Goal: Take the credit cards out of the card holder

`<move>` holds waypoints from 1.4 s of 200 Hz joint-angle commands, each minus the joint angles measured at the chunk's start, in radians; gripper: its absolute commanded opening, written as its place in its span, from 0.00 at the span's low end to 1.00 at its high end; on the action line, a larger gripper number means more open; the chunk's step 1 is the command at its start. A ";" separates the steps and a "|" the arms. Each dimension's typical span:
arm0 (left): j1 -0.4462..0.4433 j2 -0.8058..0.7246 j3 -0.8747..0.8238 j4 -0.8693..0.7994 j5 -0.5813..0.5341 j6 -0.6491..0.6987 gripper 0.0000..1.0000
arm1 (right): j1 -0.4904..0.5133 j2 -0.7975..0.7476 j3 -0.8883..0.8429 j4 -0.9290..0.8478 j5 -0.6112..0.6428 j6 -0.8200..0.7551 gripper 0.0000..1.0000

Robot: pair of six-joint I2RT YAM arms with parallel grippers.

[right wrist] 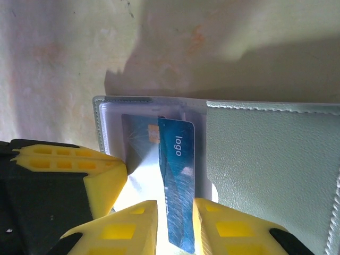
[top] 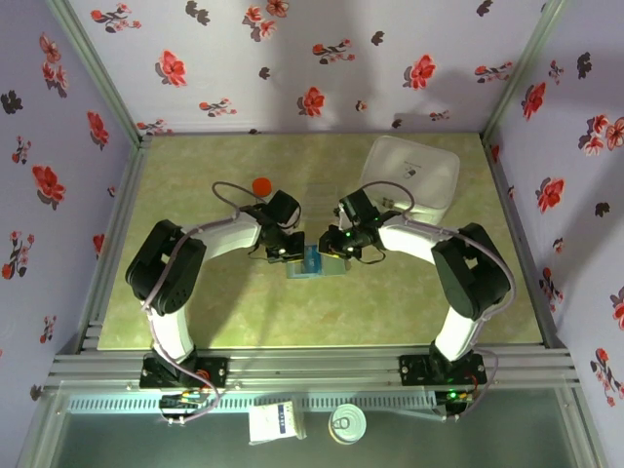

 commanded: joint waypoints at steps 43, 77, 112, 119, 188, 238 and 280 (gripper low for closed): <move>0.010 0.019 0.011 -0.049 -0.046 0.035 0.00 | -0.008 0.064 0.001 0.021 -0.061 -0.015 0.24; 0.011 0.020 0.010 -0.051 -0.045 0.035 0.00 | -0.007 0.087 0.004 0.032 -0.088 -0.012 0.24; 0.012 0.015 0.004 -0.051 -0.047 0.029 0.00 | -0.008 0.106 -0.003 0.058 -0.109 -0.001 0.23; 0.012 0.014 0.003 -0.053 -0.047 0.029 0.00 | -0.007 0.106 -0.006 0.073 -0.116 0.005 0.23; 0.013 0.008 0.002 -0.053 -0.051 0.029 0.00 | -0.009 0.101 -0.048 0.186 -0.170 0.067 0.19; 0.015 0.004 0.001 -0.056 -0.052 0.029 0.00 | -0.018 0.088 -0.063 0.183 -0.156 0.062 0.14; 0.014 0.002 0.001 -0.056 -0.052 0.027 0.00 | -0.046 0.056 -0.085 0.139 -0.132 0.032 0.12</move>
